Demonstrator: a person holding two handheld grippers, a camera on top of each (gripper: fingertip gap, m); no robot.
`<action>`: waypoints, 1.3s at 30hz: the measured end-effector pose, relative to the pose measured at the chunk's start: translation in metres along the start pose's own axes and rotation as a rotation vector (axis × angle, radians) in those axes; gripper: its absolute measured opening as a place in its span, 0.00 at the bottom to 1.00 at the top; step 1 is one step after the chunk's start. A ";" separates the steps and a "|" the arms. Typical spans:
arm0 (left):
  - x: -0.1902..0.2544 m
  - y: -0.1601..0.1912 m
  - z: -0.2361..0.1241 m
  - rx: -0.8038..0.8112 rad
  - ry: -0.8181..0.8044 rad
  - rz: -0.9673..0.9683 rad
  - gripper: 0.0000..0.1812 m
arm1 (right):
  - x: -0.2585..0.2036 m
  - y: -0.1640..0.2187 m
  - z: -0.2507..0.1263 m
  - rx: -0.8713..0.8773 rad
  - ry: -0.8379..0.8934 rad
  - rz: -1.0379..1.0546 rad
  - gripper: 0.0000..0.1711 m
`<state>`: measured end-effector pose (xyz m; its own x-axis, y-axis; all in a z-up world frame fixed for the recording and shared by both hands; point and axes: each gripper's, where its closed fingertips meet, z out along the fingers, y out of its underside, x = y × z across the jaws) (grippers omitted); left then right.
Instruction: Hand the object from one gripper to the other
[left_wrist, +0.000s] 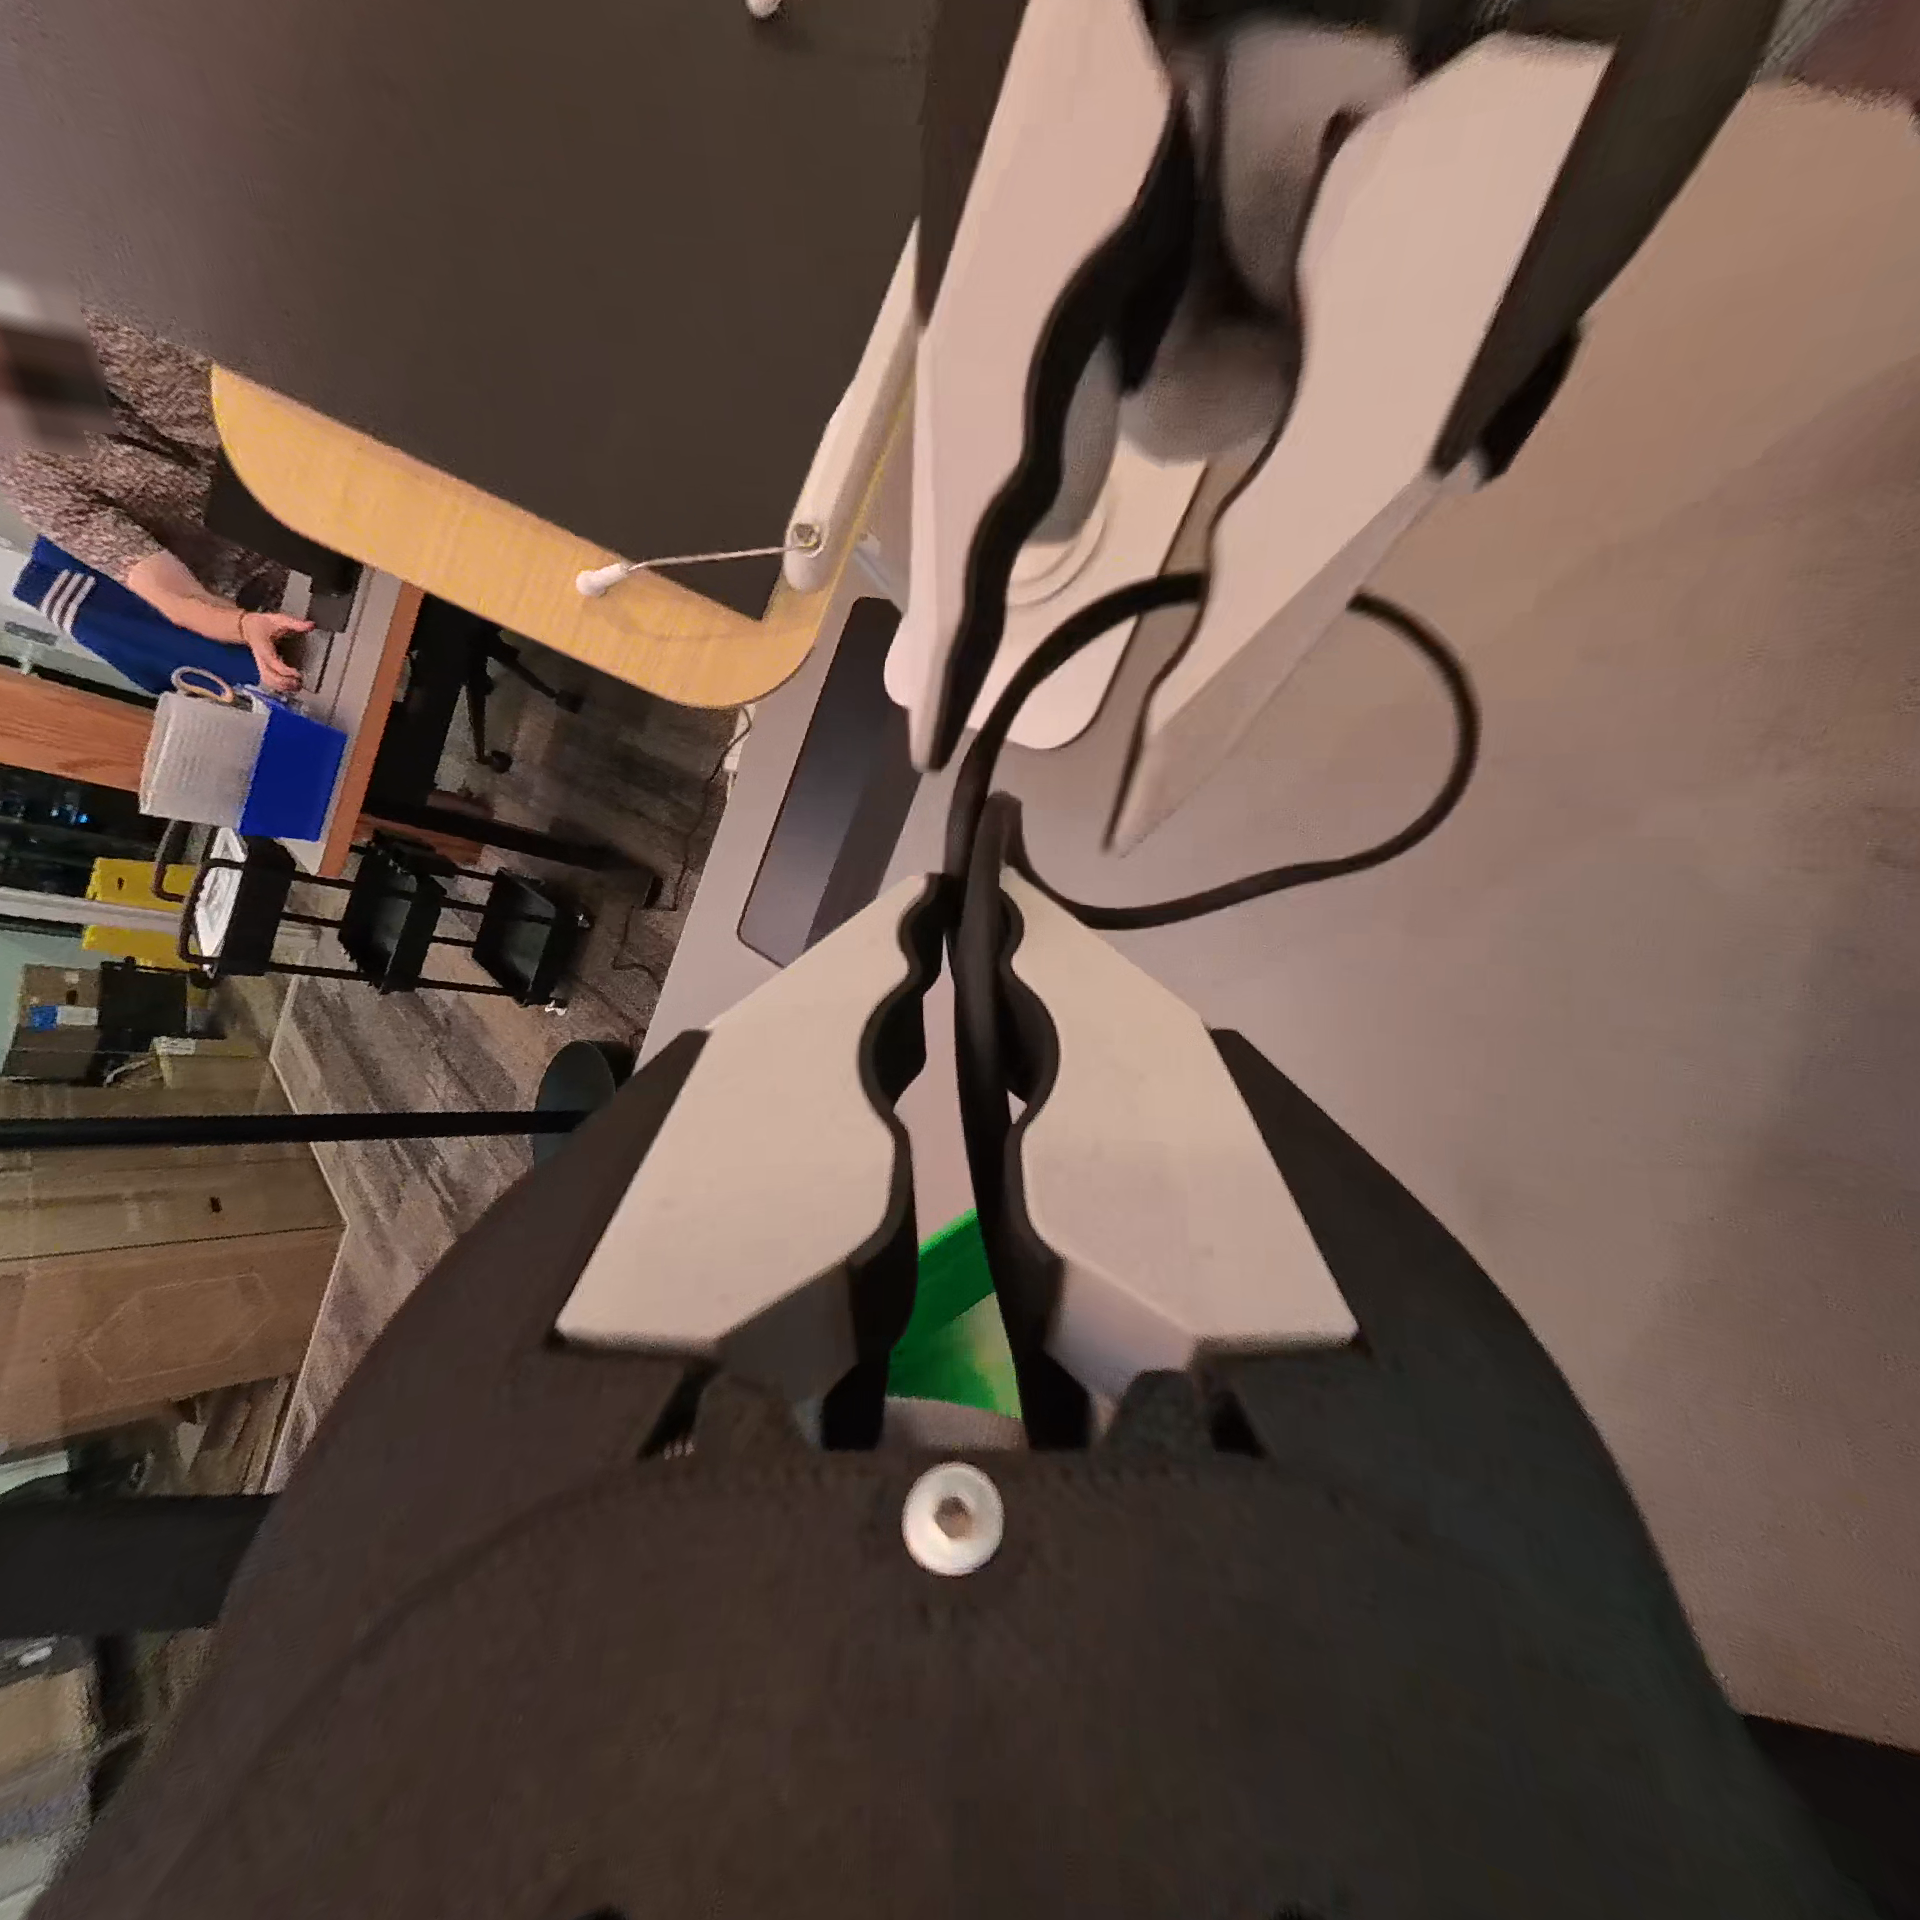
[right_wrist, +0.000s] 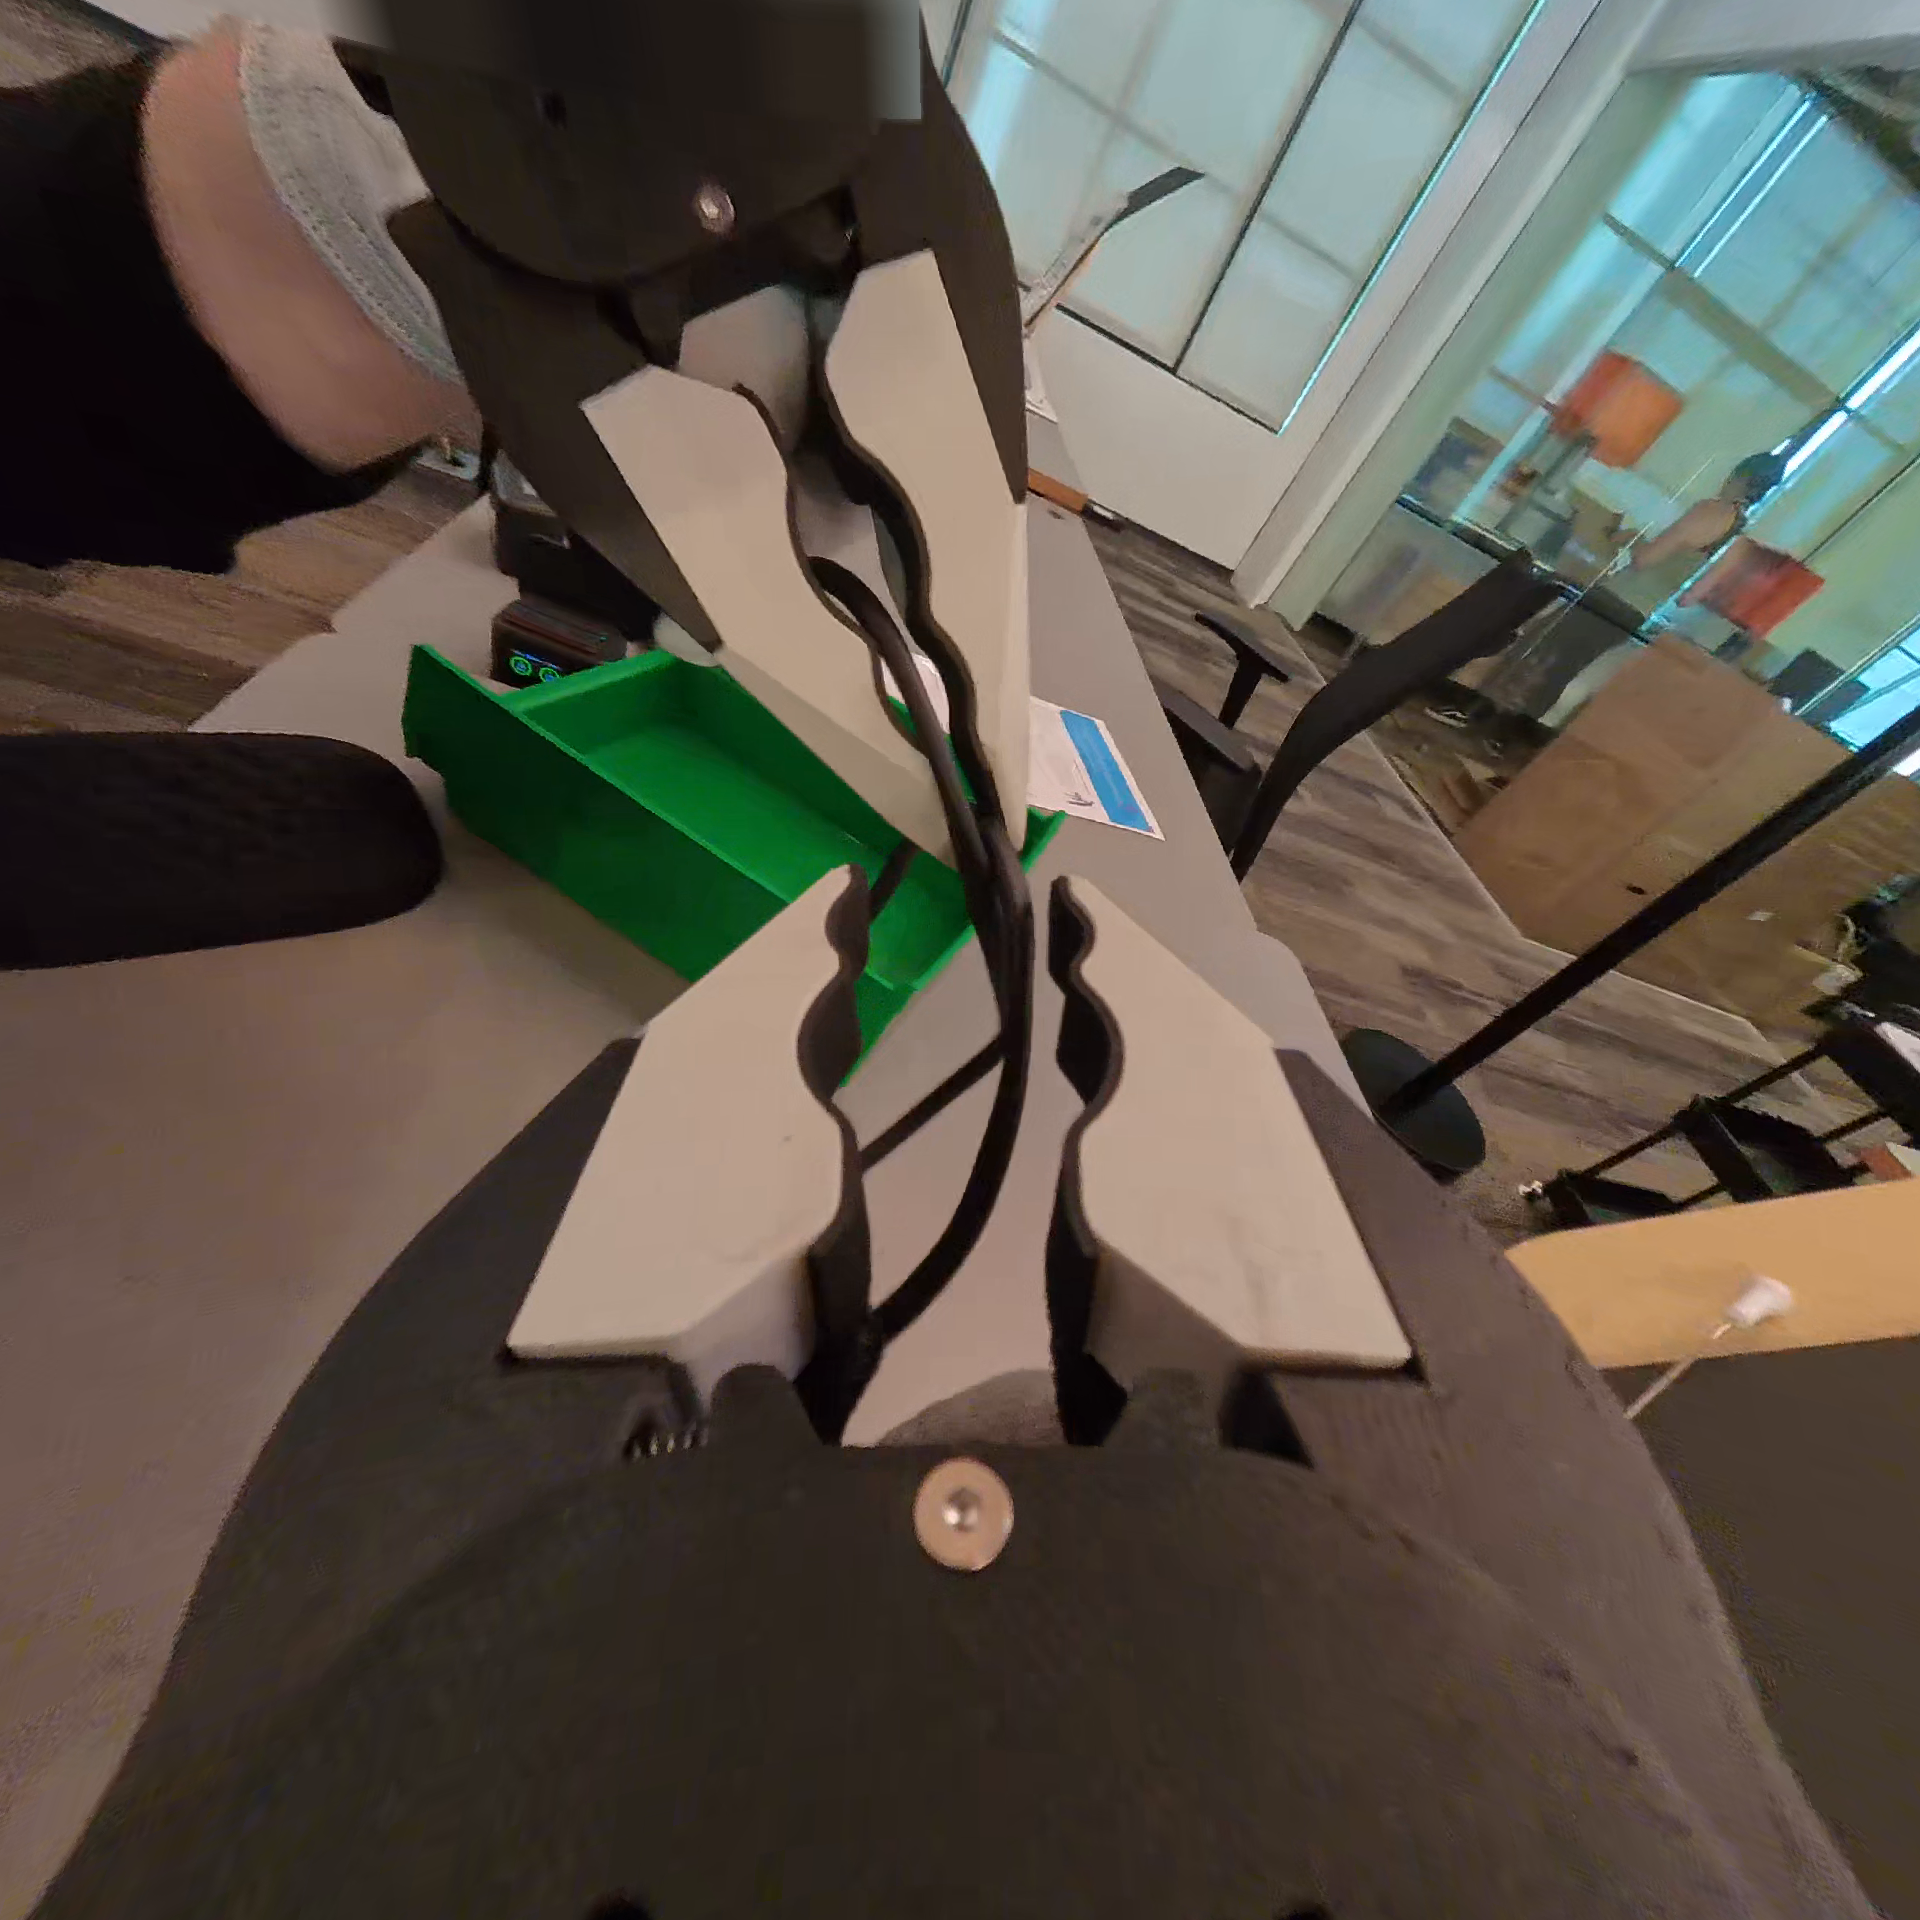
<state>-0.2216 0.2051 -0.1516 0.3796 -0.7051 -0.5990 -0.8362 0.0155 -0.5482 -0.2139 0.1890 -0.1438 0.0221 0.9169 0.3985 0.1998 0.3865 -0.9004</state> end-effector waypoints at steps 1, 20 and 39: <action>0.004 -0.001 0.000 0.006 0.011 0.004 0.02 | 0.000 0.003 0.004 -0.012 0.010 -0.007 0.17; -0.008 0.007 -0.011 0.308 -0.035 -0.334 0.25 | 0.027 -0.004 -0.015 0.244 -0.052 0.271 0.02; 0.053 0.027 0.059 0.341 0.183 -0.670 0.15 | 0.046 -0.007 -0.034 0.290 -0.007 0.299 0.02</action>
<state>-0.2003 0.2100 -0.2331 0.6649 -0.7469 0.0136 -0.2718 -0.2589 -0.9269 -0.1814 0.2252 -0.1128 0.0300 0.9933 0.1117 -0.0988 0.1142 -0.9885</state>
